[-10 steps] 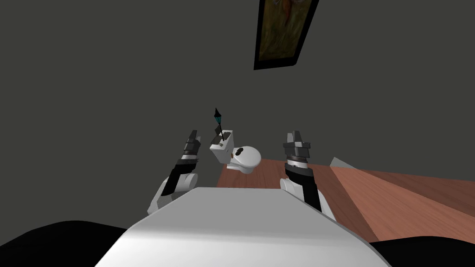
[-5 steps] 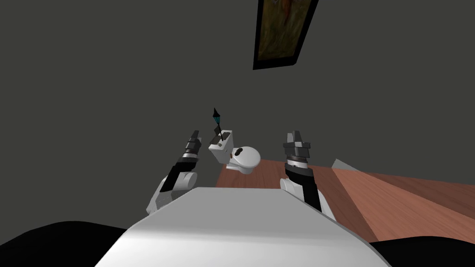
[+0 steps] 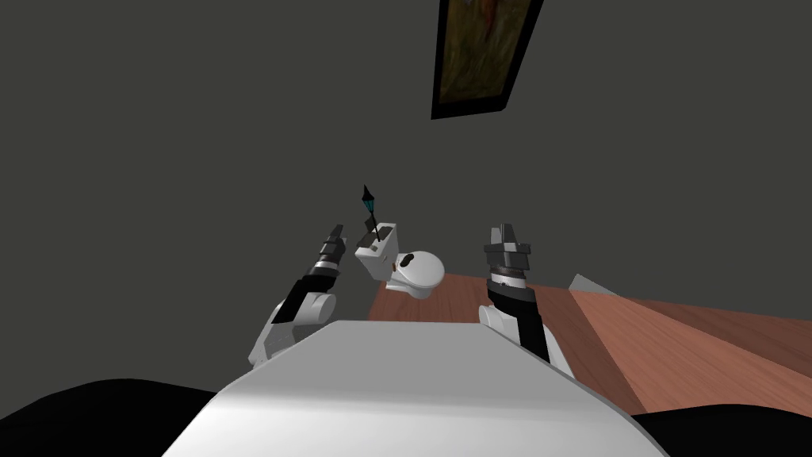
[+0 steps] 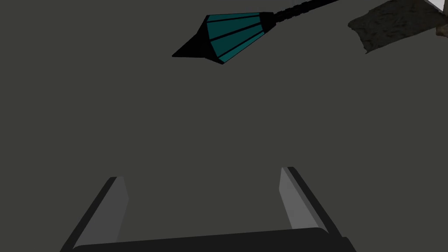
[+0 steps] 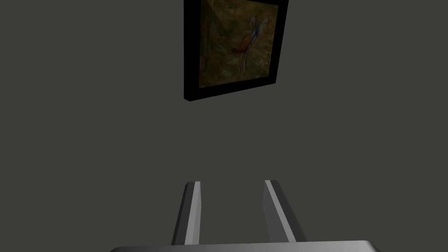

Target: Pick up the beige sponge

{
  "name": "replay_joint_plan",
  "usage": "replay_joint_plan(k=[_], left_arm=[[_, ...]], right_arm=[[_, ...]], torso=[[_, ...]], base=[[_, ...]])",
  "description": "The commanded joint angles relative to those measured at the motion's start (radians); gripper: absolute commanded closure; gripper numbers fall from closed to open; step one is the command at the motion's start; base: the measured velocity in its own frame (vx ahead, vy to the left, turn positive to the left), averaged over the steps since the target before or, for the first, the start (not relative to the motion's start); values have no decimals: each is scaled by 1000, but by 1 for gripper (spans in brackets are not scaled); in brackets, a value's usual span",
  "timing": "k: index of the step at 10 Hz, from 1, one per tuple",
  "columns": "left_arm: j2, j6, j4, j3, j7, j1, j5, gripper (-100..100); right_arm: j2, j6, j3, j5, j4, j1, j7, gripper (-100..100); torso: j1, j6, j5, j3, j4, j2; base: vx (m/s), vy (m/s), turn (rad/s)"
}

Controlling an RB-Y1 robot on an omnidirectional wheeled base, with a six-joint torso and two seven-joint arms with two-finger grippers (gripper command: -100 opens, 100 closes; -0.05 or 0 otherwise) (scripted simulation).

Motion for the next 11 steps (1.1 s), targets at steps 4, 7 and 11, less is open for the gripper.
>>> replay_joint_plan(k=[4, 7, 11], left_arm=[[0, 127, -11, 5, -14, -17, 24, -100], [0, 211, -15, 7, -16, -25, 31, -100], [0, 313, -22, 10, -16, -42, 40, -100]], right_arm=[[0, 0, 0, 0, 0, 0, 0, 0], [0, 0, 0, 0, 0, 0, 0, 0], [0, 0, 0, 0, 0, 0, 0, 0]], torso=[[1, 0, 0, 0, 0, 0], [1, 0, 0, -1, 0, -1], [2, 0, 0, 0, 0, 0]], base=[[22, -29, 5], [29, -17, -3], [27, -8, -11]])
